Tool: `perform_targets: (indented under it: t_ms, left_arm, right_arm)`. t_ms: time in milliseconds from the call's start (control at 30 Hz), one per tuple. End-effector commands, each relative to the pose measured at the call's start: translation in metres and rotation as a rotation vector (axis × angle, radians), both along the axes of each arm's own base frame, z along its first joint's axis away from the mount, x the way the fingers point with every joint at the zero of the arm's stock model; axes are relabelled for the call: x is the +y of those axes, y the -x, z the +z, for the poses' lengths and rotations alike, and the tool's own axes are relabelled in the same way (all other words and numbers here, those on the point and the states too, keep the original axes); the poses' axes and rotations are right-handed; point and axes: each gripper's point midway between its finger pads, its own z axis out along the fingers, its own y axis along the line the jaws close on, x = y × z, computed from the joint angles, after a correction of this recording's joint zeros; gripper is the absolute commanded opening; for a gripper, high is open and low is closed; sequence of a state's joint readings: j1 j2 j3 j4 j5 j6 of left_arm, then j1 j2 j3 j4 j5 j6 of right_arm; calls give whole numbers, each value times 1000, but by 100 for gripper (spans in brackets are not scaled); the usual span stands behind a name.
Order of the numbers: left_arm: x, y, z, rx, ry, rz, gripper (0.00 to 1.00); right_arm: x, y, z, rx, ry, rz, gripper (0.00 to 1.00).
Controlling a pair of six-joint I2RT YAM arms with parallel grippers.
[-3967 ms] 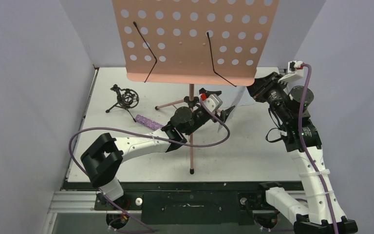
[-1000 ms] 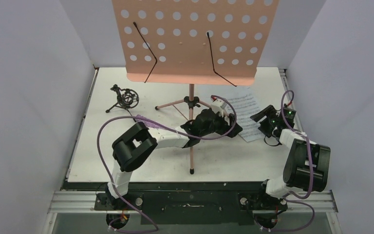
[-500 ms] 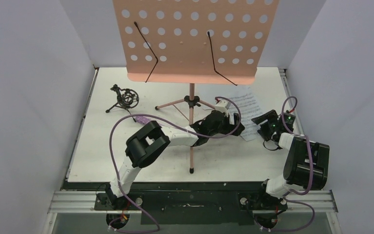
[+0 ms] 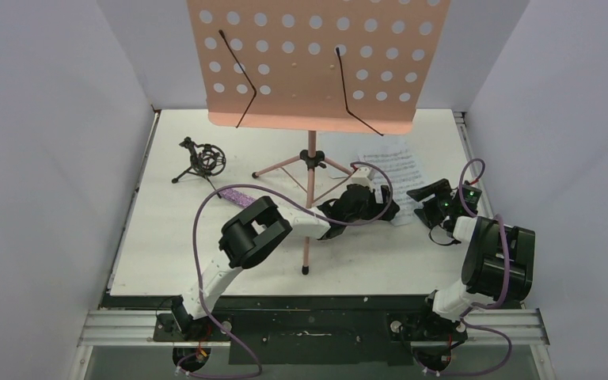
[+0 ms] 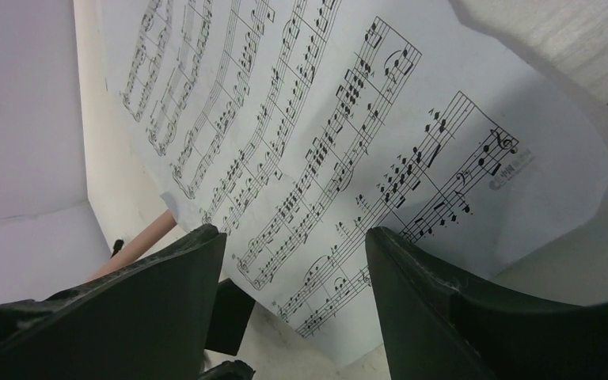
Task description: Set up the instrument practice props
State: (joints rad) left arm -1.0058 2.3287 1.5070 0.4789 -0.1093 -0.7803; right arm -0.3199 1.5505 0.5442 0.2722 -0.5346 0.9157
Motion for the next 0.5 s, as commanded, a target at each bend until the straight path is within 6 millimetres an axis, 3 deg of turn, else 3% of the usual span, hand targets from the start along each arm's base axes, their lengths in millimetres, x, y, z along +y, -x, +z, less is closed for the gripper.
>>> perform_targets:
  t_ms: [0, 233, 467]
  left_arm:
    - [9, -13, 12, -34, 5, 75, 89]
    - [9, -19, 12, -38, 23, 120, 90]
    - [-7, -20, 50, -179, 169, 97, 83]
  right_arm:
    - [7, 23, -20, 100, -30, 0, 68]
    - [7, 22, -14, 89, -33, 4, 68]
    - [8, 22, -5, 68, -39, 7, 67]
